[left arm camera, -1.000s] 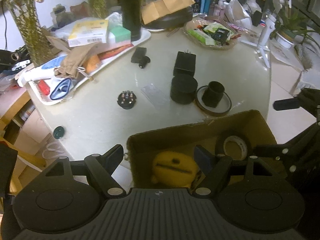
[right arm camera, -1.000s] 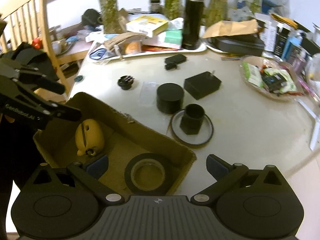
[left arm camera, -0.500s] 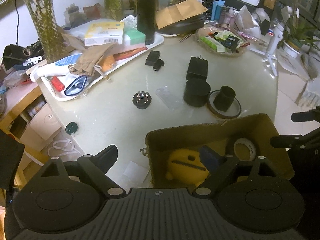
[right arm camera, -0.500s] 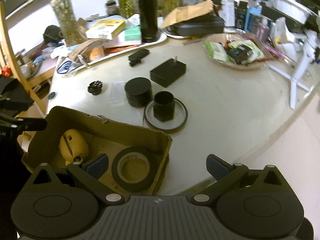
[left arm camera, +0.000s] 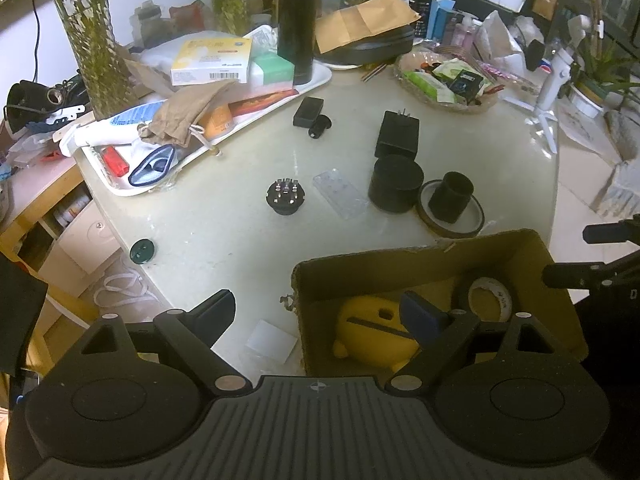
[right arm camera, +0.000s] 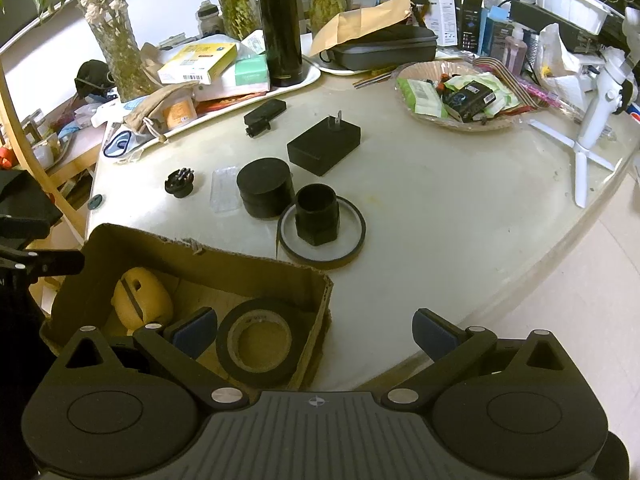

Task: Organize rigid objects
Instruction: 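Open the left tool to drop the yellow case while the right tool releases the tape in the box, then withdraw both tools from the box toward the remaining black items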

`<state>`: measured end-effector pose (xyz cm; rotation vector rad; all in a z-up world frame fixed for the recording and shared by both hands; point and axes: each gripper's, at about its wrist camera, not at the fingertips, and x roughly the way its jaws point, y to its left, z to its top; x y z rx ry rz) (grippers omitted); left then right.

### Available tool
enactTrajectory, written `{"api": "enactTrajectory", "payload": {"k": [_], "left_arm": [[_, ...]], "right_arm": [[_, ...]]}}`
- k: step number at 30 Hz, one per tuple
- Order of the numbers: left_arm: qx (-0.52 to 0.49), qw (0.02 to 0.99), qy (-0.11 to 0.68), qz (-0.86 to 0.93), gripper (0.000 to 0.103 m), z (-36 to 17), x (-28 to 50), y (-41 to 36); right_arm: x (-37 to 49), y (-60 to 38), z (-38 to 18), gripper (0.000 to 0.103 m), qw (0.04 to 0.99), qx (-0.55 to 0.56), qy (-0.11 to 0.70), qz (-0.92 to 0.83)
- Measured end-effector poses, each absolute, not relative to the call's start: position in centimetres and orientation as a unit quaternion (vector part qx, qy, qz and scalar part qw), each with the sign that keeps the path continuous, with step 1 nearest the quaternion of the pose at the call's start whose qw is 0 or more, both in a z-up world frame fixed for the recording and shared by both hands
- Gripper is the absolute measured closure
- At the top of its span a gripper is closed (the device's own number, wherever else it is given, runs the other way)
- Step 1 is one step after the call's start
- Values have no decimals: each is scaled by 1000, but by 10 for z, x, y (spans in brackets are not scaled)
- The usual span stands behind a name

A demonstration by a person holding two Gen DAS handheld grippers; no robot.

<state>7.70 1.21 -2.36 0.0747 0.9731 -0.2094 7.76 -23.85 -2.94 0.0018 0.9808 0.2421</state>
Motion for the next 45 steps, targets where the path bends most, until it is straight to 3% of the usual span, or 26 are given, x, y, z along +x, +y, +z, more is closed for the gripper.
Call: {"api": "enactTrajectory", "payload": {"k": [45], "left_arm": [[41,866,484,-117,13,-24,142,18]], "right_arm": [[148,-235,-34,0,868,-5,478,137]]}}
